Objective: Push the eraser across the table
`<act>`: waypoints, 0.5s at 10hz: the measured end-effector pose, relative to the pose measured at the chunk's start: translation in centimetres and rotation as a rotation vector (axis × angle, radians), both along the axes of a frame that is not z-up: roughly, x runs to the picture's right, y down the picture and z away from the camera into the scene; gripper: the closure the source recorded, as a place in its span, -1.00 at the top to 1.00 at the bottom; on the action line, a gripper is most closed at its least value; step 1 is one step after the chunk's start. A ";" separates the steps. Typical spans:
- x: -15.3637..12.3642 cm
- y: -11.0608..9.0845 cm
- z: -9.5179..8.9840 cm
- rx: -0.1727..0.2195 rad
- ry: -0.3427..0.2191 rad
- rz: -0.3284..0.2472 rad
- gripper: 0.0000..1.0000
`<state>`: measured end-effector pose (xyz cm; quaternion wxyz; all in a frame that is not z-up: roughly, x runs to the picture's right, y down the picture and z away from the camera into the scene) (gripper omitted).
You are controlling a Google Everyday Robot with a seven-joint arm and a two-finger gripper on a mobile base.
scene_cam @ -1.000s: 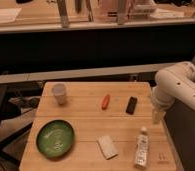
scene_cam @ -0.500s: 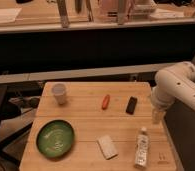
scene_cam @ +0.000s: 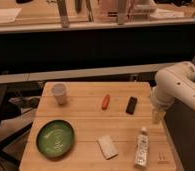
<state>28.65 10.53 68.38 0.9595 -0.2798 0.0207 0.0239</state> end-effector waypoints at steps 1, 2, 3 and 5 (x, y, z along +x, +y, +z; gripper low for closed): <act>0.0 0.0 0.0 0.000 0.000 0.000 0.60; 0.0 0.0 0.0 0.000 0.000 0.000 0.60; 0.0 0.0 0.0 0.000 0.000 0.000 0.60; 0.0 -0.1 0.2 0.003 0.000 0.000 0.60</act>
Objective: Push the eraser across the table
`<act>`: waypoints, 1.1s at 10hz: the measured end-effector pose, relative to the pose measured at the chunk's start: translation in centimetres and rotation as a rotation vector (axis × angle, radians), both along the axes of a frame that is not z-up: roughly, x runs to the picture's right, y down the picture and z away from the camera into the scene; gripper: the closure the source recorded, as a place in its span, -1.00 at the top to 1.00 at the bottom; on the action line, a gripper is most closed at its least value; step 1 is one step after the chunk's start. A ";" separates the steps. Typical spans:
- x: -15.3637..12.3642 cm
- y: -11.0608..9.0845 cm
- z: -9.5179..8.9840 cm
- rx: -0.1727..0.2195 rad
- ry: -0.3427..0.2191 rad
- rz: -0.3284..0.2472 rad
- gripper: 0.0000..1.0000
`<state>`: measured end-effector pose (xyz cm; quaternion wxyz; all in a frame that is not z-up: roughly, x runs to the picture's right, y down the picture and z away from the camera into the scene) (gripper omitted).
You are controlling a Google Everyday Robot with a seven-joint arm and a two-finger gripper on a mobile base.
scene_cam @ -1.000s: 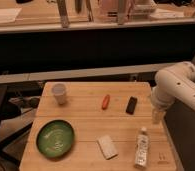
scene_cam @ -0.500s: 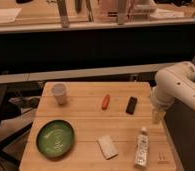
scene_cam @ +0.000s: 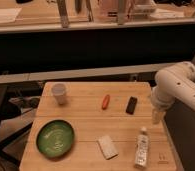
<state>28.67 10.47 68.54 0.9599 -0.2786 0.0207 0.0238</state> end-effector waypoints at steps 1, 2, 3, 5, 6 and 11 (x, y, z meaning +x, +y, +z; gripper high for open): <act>-0.5 -0.2 1.2 0.004 -0.012 -0.012 0.60; -1.1 -0.6 2.5 0.009 -0.024 -0.027 0.60; -1.4 -0.9 3.7 0.011 -0.031 -0.036 0.60; -1.7 -1.0 4.5 0.017 -0.042 -0.049 0.60; -1.9 -1.0 5.0 0.019 -0.047 -0.052 0.60; -2.3 -1.5 8.5 0.031 -0.074 -0.070 0.60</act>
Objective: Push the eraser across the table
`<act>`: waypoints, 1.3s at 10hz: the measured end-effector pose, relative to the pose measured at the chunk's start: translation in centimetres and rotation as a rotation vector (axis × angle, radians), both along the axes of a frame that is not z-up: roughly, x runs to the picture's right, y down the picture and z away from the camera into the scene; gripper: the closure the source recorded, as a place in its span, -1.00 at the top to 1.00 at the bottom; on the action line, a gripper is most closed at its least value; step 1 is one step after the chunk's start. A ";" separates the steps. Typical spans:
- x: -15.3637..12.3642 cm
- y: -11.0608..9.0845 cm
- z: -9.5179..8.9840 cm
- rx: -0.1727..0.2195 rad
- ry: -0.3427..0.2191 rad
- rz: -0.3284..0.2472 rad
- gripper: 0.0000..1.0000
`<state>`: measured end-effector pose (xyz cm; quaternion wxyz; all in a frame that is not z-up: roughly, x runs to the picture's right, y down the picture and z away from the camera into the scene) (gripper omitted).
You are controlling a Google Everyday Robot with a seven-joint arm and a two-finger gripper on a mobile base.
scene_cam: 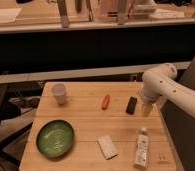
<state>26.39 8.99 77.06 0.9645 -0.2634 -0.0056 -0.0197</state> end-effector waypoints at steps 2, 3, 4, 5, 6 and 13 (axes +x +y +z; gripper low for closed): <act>-0.2 -0.2 0.9 0.002 -0.011 0.000 0.60; 0.0 -0.4 1.2 0.004 -0.013 0.002 0.60; 0.1 -0.4 1.7 0.005 -0.015 0.003 0.60; 0.1 -0.5 2.1 0.007 -0.020 0.001 0.60; 0.2 -0.5 2.3 0.007 -0.022 0.002 0.60; 0.9 -0.8 4.2 0.011 -0.029 0.010 0.60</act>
